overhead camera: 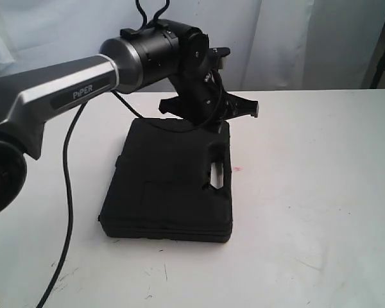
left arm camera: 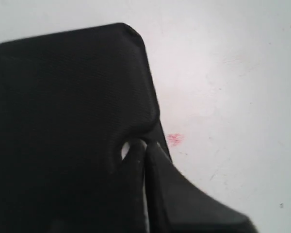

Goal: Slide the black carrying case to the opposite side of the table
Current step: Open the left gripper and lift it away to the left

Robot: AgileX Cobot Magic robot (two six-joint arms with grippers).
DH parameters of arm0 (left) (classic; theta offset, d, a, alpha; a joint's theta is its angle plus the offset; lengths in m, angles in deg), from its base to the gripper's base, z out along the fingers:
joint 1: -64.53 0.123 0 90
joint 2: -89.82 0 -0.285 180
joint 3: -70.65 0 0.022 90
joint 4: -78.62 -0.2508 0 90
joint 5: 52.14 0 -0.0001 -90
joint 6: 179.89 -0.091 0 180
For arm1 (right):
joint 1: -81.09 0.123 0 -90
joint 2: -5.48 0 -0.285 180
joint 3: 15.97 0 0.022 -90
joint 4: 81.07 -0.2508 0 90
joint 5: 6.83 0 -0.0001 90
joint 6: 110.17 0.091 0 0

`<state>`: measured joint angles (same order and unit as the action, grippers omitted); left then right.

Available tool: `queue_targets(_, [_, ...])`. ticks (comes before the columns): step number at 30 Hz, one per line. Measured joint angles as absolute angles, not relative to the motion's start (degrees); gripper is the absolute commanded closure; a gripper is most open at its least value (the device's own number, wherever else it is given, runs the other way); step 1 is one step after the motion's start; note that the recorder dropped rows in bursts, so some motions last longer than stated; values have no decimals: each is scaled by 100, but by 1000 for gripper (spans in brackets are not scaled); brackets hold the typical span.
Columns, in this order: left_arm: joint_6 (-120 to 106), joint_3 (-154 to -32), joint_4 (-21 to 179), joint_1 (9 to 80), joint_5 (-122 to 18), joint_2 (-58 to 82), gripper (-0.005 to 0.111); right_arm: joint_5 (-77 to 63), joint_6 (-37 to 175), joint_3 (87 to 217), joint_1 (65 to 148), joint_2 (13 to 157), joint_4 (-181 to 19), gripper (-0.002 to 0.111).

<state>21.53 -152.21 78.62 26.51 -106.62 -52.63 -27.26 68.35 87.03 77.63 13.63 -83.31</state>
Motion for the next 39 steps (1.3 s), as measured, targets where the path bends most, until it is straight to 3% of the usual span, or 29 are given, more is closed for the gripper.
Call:
queue_targets(8, [1872, -15232, 7517, 3054, -11326, -4867, 107, -2726, 6835, 8703, 7763, 1363, -8331, 108])
queue_targets(16, [1695, -14310, 7178, 3243, -10881, -3898, 107, -2726, 6835, 8703, 7763, 1363, -8331, 108])
queue_targets(31, [1862, -10138, 7038, 3884, -8436, -918, 107, -2726, 6835, 8703, 7763, 1363, -8342, 108])
queue_targets(39, [1873, -8659, 7066, 3896, -8032, 564, 107, -2726, 6835, 8703, 7763, 1363, -8342, 108])
